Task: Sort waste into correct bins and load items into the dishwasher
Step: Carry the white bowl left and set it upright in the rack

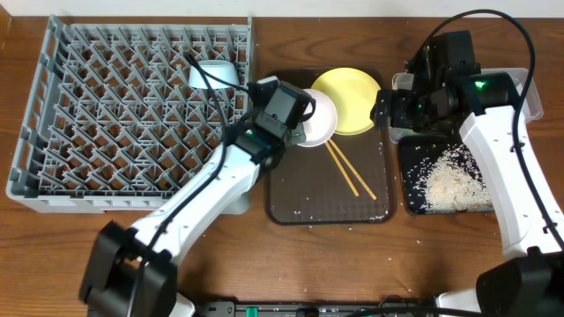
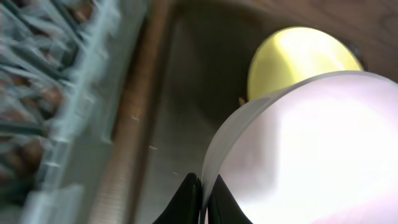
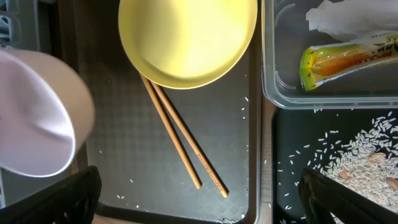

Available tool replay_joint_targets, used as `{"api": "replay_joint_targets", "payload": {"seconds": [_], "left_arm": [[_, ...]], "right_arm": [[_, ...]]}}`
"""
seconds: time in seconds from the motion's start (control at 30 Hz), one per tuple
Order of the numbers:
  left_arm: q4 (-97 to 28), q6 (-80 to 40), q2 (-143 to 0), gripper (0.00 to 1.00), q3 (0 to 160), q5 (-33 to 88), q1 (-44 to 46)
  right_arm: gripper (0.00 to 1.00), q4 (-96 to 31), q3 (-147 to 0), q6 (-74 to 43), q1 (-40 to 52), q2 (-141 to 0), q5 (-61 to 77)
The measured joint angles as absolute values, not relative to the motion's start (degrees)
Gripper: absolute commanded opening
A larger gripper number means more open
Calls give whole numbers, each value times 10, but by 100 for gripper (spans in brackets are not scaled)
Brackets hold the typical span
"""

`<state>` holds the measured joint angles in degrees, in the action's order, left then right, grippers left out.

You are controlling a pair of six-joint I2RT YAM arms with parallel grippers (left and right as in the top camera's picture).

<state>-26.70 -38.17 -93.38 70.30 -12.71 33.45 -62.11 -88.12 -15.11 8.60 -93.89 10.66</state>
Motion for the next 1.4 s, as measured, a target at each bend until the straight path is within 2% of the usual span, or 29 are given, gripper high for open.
{"api": "replay_joint_targets", "payload": {"seconds": [0.2,0.5,0.67,0.93,1.4], "left_arm": [[-314,-324,-929,7,703,-280,334],[-321,-255,-906,8,703,-614,333],[-321,-235,-906,8,703,-721,313],[-320,-226,-934,7,701,-791,260],[-303,-227,-1045,8,698,-864,245]], "right_arm": [[99,-621,-881,-151,86,-939,107],[99,-621,-881,-151,86,-939,107],[99,-621,-881,-151,86,-939,107],[99,-621,-881,-151,86,-939,107],[99,-621,-881,-151,86,-939,107]]}}
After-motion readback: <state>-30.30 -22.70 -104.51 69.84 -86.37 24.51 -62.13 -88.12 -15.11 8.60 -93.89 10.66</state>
